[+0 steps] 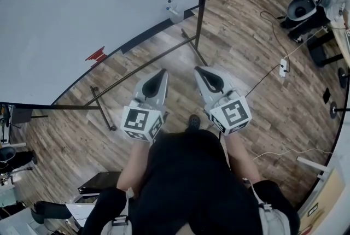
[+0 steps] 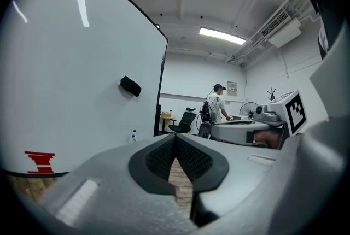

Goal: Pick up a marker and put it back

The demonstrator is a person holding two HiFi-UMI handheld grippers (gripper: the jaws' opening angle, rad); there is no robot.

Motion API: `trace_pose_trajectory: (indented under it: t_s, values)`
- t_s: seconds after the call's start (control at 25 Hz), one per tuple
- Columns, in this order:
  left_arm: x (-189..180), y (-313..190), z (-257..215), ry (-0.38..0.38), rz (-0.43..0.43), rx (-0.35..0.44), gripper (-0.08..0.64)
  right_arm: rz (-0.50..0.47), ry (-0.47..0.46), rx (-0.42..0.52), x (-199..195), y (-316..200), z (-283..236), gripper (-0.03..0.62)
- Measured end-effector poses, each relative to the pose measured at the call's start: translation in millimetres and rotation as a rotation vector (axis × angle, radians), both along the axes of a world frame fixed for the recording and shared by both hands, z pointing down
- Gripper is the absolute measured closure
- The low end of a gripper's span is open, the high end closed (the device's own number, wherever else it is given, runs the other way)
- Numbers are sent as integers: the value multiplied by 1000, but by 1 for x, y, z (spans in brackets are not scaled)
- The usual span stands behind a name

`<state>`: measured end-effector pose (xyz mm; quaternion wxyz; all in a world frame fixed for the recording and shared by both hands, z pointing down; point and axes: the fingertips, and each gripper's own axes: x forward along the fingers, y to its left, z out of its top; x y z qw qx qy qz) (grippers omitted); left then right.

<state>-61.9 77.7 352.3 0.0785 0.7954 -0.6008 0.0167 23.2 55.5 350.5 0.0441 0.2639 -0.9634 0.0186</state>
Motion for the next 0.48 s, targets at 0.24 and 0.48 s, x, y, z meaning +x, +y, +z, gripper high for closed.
trace_pose_trajectory:
  t_s: [0.24, 0.48]
  values:
    - [11, -2, 2, -7, -5, 2, 549, -1, 2, -1, 12, -2, 3, 591]
    - [23, -7, 4, -2, 2, 2, 549, -4, 0, -6, 23, -7, 4, 591]
